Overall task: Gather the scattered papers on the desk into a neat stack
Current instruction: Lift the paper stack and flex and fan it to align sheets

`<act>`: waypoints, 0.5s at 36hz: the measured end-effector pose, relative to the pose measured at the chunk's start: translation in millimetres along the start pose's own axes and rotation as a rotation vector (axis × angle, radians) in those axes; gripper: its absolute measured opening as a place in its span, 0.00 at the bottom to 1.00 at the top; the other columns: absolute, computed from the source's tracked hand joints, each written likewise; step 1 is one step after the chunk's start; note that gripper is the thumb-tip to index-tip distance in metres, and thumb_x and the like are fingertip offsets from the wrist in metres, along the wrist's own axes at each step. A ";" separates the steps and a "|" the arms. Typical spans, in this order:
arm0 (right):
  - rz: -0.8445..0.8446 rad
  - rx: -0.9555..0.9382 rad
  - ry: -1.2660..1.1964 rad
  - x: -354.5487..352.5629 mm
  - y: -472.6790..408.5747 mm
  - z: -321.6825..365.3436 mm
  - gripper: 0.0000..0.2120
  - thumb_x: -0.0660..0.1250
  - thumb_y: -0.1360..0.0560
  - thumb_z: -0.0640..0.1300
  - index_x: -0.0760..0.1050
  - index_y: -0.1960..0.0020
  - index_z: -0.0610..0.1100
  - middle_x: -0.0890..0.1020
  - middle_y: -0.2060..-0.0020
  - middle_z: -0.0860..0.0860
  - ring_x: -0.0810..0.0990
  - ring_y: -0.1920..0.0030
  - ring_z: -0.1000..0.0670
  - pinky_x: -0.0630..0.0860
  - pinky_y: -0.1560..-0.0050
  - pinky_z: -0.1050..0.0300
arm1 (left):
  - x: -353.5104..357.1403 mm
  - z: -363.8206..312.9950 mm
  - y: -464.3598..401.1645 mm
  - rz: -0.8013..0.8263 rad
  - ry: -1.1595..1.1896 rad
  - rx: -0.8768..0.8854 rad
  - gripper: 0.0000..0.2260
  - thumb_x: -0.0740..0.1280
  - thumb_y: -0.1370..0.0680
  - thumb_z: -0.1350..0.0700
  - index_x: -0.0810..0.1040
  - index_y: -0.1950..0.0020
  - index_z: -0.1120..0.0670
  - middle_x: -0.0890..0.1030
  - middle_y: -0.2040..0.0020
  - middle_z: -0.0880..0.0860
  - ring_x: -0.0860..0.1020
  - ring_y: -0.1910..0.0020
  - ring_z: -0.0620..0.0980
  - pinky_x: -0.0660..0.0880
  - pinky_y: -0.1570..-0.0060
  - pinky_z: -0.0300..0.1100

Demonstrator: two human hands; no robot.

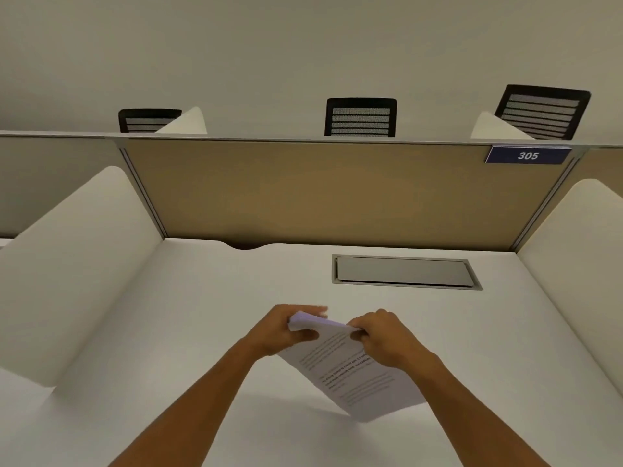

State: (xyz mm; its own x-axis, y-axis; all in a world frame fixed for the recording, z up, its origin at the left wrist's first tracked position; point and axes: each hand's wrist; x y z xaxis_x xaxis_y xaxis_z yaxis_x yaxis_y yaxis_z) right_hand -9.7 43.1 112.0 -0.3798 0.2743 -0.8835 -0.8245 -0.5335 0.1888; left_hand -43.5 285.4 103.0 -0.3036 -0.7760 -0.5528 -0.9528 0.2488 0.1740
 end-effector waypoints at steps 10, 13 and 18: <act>0.143 0.089 -0.290 1.3 21.3 -44.4 0.11 0.71 0.29 0.56 0.82 0.49 0.53 0.85 0.57 0.57 0.85 0.59 0.56 0.83 0.58 0.61 | 30.7 19.3 21.1 -0.267 0.276 -0.202 0.06 0.68 0.22 0.52 0.83 0.57 0.47 0.85 0.65 0.46 0.82 0.67 0.41 0.75 0.64 0.36; 0.195 0.132 -0.337 3.7 32.7 -69.5 0.12 0.73 0.31 0.54 0.84 0.51 0.49 0.86 0.58 0.55 0.86 0.59 0.55 0.85 0.58 0.57 | 28.1 28.4 27.1 -0.282 0.311 -0.228 0.06 0.68 0.23 0.52 0.83 0.57 0.48 0.85 0.66 0.47 0.82 0.68 0.42 0.75 0.65 0.37; 0.042 0.235 -0.627 14.4 40.2 -94.2 0.08 0.76 0.30 0.43 0.84 0.56 0.39 0.86 0.61 0.45 0.87 0.60 0.45 0.84 0.60 0.53 | 20.2 35.5 30.7 -0.280 0.376 -0.262 0.05 0.70 0.24 0.50 0.84 0.56 0.49 0.86 0.62 0.50 0.84 0.65 0.48 0.79 0.63 0.41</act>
State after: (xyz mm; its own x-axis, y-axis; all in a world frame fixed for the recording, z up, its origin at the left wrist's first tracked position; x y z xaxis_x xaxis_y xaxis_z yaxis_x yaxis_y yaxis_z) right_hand -8.9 -49.8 66.4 -0.5268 0.7078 -0.4706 -0.8462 -0.3848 0.3685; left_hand -78.7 298.0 68.3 0.0279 -0.9580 -0.2853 -0.9517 -0.1128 0.2856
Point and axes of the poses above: each hand's wrist, its own y-axis away from the middle knuckle, its own x-axis out of the palm, z = x × y
